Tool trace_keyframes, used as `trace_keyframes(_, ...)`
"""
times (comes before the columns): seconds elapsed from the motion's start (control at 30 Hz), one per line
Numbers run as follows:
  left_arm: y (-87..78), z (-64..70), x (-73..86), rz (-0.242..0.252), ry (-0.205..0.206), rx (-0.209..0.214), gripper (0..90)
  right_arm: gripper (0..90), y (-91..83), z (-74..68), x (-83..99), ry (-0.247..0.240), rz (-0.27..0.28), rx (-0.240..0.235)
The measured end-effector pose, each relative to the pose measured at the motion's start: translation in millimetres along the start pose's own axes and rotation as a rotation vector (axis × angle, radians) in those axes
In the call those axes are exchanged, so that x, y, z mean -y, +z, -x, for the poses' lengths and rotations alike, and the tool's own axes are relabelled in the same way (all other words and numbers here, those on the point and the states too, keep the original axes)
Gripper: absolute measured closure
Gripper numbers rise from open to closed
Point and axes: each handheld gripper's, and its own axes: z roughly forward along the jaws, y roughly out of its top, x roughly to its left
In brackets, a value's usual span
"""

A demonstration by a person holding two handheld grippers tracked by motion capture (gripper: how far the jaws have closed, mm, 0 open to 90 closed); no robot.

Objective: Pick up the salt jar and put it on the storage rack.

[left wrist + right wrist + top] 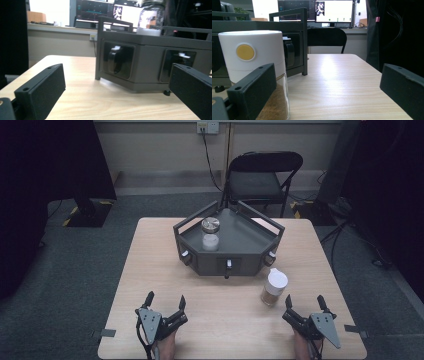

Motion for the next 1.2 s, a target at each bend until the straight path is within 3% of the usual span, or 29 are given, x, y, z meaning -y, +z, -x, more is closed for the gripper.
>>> trace_keyframes(0.23, 0.0, -1.4, 9.8, -0.023, -0.01, -0.029, 0.2, 0.0, 0.0, 0.0, 0.0, 0.0, 0.0, 0.0)
trace_keyframes(0.4, 1.3, 2.9, 11.3, -0.016, 0.015, -0.05, 0.3, 0.0, -0.2, 0.4, 0.2, 0.0, 0.001, -0.002)
trace_keyframes(0.53, 3.3, 11.5, 13.8, -0.011, 0.104, -0.066, 0.3, 0.0, -0.2, 0.6, 0.1, 0.0, 0.0, -0.003)
trace_keyframes(1.2, 3.9, 12.0, 13.8, -0.011, 0.1, -0.068, 0.0, 0.1, -0.5, -0.5, -0.4, -0.002, -0.003, 0.003)
